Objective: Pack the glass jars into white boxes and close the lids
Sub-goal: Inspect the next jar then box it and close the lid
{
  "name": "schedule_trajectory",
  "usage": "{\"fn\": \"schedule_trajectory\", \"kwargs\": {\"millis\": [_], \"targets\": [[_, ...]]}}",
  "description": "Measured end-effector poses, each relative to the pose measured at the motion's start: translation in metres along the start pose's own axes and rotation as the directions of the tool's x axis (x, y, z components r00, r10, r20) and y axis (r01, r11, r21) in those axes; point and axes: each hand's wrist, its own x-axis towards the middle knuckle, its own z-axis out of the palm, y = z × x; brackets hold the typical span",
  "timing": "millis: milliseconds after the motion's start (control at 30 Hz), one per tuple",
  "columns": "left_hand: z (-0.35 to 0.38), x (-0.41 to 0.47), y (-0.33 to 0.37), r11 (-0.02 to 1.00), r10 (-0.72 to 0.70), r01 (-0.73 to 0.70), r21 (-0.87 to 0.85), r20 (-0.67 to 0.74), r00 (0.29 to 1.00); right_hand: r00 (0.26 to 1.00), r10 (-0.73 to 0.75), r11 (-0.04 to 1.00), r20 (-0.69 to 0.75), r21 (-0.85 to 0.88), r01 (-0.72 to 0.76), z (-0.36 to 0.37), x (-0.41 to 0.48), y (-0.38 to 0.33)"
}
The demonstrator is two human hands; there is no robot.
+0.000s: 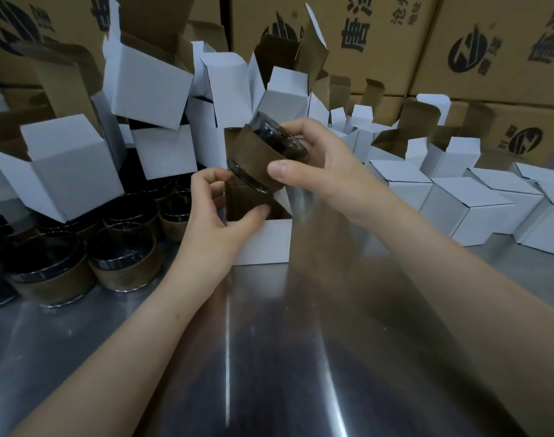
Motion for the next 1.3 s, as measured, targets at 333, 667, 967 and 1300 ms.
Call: {"fn": "schedule_trajectory", "kwargs": {"millis": [333, 667, 967, 1300], "targets": [[0.0, -0.001, 0.004, 0.999, 0.015, -0.016, 0.037, 0.013, 1.0, 0.996, -0.07, 0.979, -0.049, -0.193, 0.059, -0.003, -0.002, 0.004], [0.005, -0.007, 0.007, 0.992, 0.021, -0.029, 0.124, 0.062, 0.998, 0.999, -0.018, 0.92, -0.026, -0.392, 0.007, -0.015, -0.004, -0.007], [0.006, -0.007, 0.004, 0.971, 0.041, -0.054, 0.235, 0.061, 0.997, 0.997, 0.041, 0.799, 0.068, -0.602, 0.008, -0.013, -0.005, -0.026], [0.009, -0.008, 0.004, 0.964, 0.016, -0.029, 0.265, 0.052, 0.999, 0.985, 0.113, 0.557, 0.128, -0.829, 0.044, 0.001, 0.001, -0.041]]}}
